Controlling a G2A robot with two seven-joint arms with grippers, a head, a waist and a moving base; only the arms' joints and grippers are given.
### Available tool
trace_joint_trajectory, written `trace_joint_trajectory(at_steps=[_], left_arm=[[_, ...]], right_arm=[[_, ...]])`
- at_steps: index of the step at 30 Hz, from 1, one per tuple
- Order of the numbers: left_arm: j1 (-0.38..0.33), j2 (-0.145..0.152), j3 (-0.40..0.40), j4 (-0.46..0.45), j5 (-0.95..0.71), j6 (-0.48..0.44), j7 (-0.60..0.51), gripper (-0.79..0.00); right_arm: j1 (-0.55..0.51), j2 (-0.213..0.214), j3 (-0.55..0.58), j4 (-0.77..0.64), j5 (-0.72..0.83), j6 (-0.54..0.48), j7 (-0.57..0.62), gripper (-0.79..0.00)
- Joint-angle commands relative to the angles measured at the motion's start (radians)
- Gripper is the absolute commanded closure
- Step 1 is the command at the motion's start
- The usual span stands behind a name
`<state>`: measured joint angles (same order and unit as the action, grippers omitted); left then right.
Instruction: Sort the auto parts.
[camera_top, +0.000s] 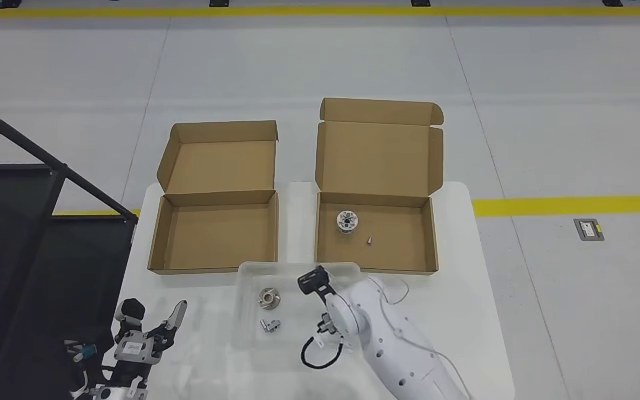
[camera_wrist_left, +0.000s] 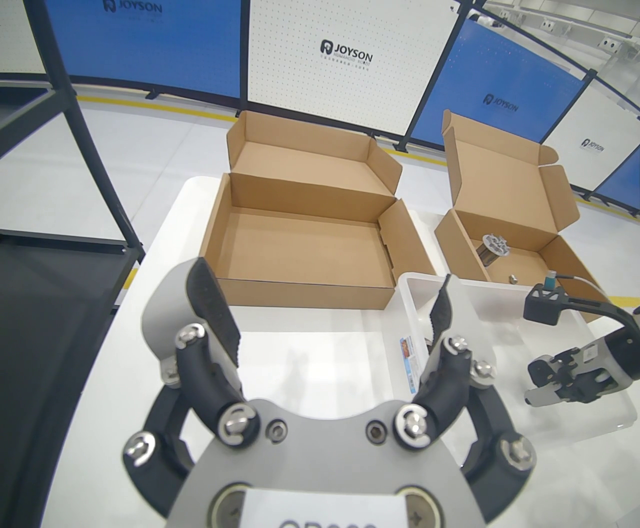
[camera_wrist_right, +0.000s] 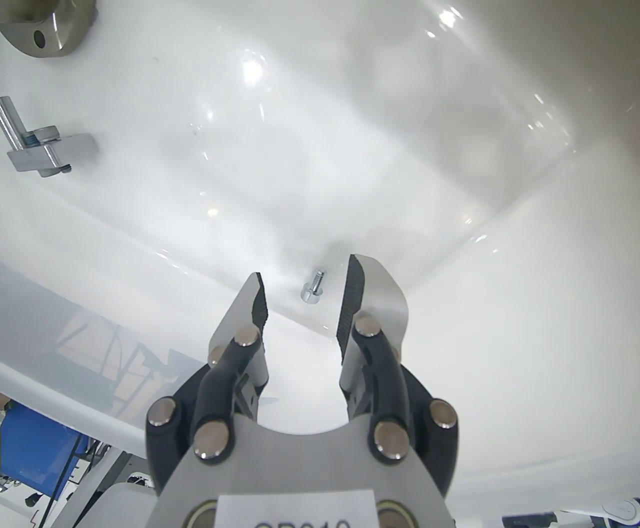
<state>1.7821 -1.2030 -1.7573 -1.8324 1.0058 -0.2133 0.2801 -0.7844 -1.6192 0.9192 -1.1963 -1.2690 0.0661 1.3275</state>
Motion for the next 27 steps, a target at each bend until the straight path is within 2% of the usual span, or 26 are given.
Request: trace_joint_trajectory(at_steps=[1, 4, 17, 27], left_arm=[[0.0, 0.0, 0.0, 0.0, 0.0, 0.0, 0.0, -0.785], [0.0, 0.0, 0.0, 0.0, 0.0, 0.0, 0.0, -0.785], [0.0, 0.0, 0.0, 0.0, 0.0, 0.0, 0.0, -0.785], [0.0, 0.0, 0.0, 0.0, 0.0, 0.0, 0.0, -0.785]], right_arm=[[-0.006, 0.002, 0.003, -0.003, -0.004, -0.004, -0.004, -0.332], [-0.009, 0.002, 0.005, 0.002, -0.003, -0.011, -0.009, -0.292], [0.005, -0.002, 0.001, 0.042, 0.007, -0.012, -0.02, -0.225], [0.007, -0.005, 0.001, 0.057, 0.01, -0.005, -0.026, -0.222]])
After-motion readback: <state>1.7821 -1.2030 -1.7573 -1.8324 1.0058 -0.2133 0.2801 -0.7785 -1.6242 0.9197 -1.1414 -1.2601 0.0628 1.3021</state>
